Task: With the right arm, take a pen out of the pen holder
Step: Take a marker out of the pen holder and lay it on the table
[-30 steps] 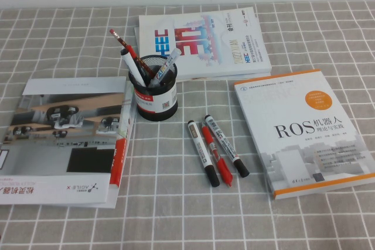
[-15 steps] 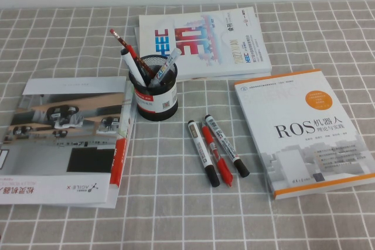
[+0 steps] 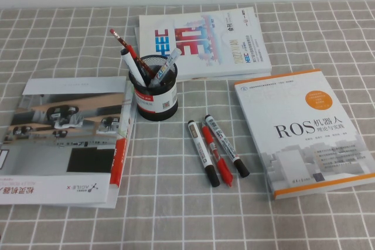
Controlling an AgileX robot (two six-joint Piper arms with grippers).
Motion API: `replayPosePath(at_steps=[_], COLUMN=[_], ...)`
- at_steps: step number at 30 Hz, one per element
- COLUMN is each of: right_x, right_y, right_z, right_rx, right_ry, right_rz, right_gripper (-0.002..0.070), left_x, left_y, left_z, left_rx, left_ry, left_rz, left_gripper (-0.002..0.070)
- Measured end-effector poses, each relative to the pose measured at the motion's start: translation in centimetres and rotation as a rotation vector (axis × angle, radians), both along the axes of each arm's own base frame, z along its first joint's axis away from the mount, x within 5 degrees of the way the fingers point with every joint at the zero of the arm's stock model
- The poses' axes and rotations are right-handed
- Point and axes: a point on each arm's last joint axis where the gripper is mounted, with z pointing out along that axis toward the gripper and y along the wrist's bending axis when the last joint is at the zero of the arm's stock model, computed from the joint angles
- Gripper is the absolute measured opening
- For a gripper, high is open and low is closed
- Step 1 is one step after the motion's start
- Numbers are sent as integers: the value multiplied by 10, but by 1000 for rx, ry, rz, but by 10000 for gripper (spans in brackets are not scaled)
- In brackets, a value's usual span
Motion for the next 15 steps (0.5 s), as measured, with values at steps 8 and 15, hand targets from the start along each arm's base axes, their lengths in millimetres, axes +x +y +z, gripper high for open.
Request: replayPosePath(at_steps=[8, 15], right_x=[39, 65], right_y=[6, 10], right_z=[3, 0], right_rx=[-81, -104], right_ry=[136, 207], right_rz=[106, 148], right_gripper=[-12, -12], left_x=[0, 0], left_y=[0, 0], left_z=[0, 0], left_rx=[0, 0], left_ry=[0, 0], left_rz=[0, 0], left_gripper=[-3, -3])
